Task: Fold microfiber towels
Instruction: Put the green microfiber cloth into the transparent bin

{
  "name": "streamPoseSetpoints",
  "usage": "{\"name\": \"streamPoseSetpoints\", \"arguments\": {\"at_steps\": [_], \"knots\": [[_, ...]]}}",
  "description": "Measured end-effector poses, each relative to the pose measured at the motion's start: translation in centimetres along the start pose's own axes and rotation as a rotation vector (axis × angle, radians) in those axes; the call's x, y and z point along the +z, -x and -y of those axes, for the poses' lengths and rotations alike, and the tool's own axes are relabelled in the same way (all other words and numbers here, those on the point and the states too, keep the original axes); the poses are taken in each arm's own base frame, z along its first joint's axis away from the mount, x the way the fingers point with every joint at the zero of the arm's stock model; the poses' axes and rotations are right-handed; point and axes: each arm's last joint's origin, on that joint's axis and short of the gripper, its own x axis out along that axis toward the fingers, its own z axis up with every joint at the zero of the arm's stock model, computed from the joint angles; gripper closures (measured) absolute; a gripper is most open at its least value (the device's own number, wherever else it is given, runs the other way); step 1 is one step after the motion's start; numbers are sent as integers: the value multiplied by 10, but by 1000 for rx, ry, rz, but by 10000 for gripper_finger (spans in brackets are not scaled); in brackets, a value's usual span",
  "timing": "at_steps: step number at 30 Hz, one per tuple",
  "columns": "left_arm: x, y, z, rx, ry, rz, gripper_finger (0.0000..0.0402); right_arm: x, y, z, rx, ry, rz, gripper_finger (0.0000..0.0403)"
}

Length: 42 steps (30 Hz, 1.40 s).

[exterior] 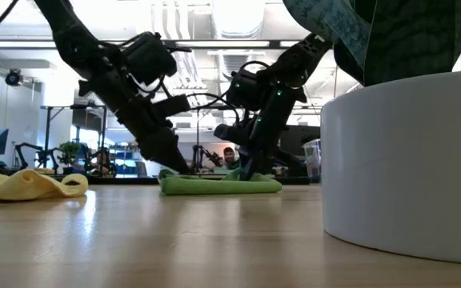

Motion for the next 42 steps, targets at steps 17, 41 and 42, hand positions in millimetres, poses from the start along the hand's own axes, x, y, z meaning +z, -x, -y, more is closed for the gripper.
{"name": "streamPoseSetpoints", "arguments": {"at_steps": [17,41,42], "knots": [[22,37,-8,-18,162,148,244,68,96,37,-263,-47,-18,390],[20,39,-1,-37,133,137,244,86,175,140,-701,-224,-238,390],[20,39,-1,-36,130,137,244,87,175,144,-704,-228,-244,390]]}}
